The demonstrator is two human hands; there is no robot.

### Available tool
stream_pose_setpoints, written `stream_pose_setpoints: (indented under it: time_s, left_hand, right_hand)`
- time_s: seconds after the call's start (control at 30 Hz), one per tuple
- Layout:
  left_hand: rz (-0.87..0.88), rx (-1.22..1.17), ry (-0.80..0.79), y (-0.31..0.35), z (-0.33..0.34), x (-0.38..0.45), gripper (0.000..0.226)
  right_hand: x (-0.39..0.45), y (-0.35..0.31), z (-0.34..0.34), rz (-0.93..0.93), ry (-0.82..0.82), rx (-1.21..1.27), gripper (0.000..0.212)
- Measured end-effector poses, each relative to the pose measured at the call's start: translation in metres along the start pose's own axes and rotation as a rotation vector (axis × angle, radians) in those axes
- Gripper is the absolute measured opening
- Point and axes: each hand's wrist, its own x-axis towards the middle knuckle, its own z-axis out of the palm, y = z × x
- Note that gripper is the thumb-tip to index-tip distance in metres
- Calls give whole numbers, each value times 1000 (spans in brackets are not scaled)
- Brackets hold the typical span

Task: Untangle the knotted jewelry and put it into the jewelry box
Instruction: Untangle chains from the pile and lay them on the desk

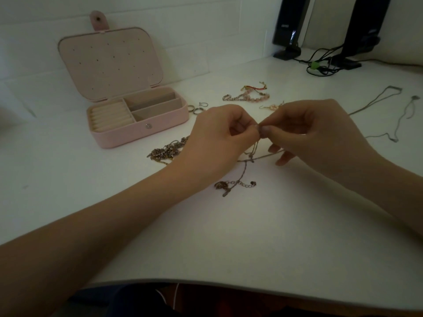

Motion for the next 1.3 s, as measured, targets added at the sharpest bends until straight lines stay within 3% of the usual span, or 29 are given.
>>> stream_pose_setpoints:
  time_s: [0.3, 0.53, 0.77, 1.3]
  left_hand:
    - [11, -38, 4, 0, 3, -2, 10]
    - [-40, -48, 2, -4, 4, -1, 10]
    - [-74, -98, -9, -3, 3, 1, 14]
    - [-144, -190, -50, -3, 5, 0, 16]
  right_hand:
    - [-7, -9, 4, -129, 92, -216, 5]
    - [-2, -5, 0, -72, 108, -155, 7]
    - [0, -3, -1, 69, 19, 35, 4]
    - [0, -1, 1, 45, 46, -19, 4]
